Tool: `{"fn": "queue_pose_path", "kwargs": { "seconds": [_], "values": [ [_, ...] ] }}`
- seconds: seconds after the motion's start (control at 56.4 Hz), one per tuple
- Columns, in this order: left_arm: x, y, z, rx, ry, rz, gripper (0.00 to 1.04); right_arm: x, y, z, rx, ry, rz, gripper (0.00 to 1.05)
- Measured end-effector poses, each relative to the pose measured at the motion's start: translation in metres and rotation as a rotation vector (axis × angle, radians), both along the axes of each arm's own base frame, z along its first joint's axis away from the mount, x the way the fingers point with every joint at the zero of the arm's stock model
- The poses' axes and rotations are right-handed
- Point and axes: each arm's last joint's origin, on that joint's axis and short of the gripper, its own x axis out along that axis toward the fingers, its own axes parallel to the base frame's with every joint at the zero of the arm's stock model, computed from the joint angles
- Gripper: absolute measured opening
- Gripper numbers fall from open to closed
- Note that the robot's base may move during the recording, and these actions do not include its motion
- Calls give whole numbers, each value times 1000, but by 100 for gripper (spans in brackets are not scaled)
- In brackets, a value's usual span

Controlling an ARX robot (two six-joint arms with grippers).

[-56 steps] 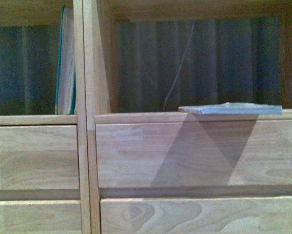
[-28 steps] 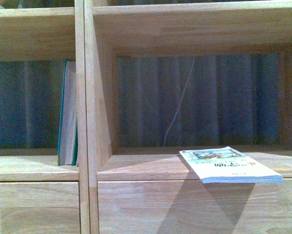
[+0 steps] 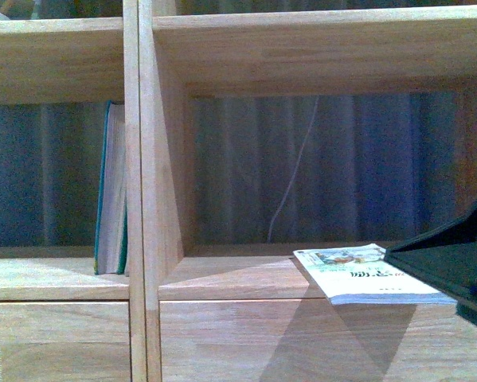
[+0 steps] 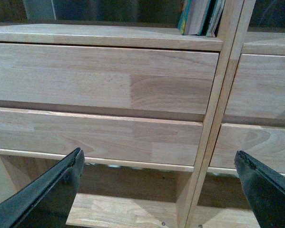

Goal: Organize books on shelf

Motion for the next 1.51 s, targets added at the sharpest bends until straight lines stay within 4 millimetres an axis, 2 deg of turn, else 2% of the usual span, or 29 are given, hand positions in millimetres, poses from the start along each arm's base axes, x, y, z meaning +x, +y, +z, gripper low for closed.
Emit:
{"fn": "queue_pose_path", "kwargs": {
  "seconds": [0.177, 0.55, 0.638, 0.745, 0.851, 1.17, 1.277, 1.365, 1.418, 1.507],
  "values": [
    [0, 0, 0, 0, 0, 0, 98, 28, 2, -13, 112, 83, -50, 98],
    [0, 0, 0, 0, 0, 0, 98, 94, 9, -12, 250, 140, -161, 98],
    [0, 0, 0, 0, 0, 0, 98, 113, 5, -17, 292, 174, -230, 98],
    [0, 0, 0, 0, 0, 0, 98, 124, -2, -24, 334, 211, -296, 98],
    [0, 0, 0, 0, 0, 0, 98, 125, -6, -25, 402, 235, -321, 77],
    [0, 0, 0, 0, 0, 0, 98, 126, 0, -16, 468, 230, -287, 32],
    [0, 0, 0, 0, 0, 0, 98, 127, 6, -10, 504, 213, -271, 10],
    [0, 0, 0, 0, 0, -1, 98, 127, 8, -8, 529, 211, -265, 7],
    [0, 1, -4, -31, 110, -123, 98, 127, 8, -8, 549, 208, -258, 7],
    [-1, 2, -7, -70, 193, -220, 98, 125, 8, -6, 560, 202, -244, 7]
  ]
}}
